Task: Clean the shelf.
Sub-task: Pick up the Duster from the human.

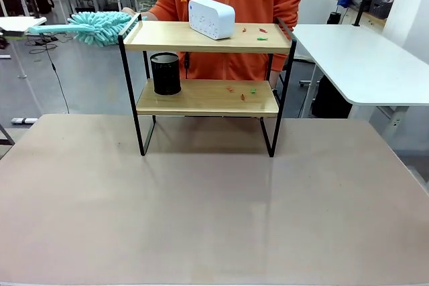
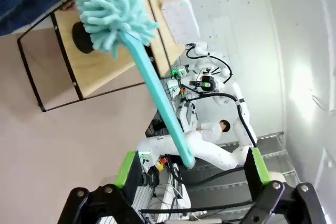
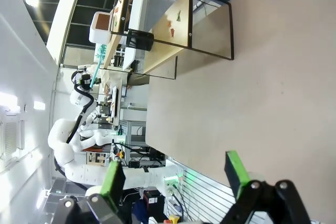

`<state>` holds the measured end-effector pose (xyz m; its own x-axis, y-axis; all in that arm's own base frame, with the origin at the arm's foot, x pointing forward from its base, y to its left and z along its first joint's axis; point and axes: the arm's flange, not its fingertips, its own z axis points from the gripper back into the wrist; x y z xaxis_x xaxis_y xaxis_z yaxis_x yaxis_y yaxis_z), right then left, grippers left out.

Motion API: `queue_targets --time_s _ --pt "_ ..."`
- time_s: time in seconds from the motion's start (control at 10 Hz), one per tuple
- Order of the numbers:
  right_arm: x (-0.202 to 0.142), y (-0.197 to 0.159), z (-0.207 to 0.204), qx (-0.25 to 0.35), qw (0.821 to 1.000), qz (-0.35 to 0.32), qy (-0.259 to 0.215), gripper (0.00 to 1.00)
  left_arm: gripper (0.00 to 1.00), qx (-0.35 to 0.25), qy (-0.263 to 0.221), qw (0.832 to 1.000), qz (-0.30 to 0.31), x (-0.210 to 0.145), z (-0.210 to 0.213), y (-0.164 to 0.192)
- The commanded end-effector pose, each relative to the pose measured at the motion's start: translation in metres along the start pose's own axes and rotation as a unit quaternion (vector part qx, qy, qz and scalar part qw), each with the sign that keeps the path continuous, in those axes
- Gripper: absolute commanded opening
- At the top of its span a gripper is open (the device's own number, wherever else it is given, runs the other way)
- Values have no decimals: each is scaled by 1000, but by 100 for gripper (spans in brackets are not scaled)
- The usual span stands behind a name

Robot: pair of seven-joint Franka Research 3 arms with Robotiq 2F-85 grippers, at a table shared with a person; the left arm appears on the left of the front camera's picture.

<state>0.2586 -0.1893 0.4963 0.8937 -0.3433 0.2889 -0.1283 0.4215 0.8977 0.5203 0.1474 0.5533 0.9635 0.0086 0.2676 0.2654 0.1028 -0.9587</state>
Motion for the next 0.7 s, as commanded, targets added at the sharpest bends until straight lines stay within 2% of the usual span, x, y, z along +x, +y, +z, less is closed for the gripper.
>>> queue_targets --time_s 0.0,0.3,0.6 --pt "3 2 -1 8 1000 15 -6 100 100 10 33 998 59 19 -23 2" --pt "3 2 -1 8 1000 15 -6 100 100 22 63 992 106 23 -66 13" --pt "3 2 -1 8 1000 15 -6 100 100 11 62 992 106 22 -71 14"
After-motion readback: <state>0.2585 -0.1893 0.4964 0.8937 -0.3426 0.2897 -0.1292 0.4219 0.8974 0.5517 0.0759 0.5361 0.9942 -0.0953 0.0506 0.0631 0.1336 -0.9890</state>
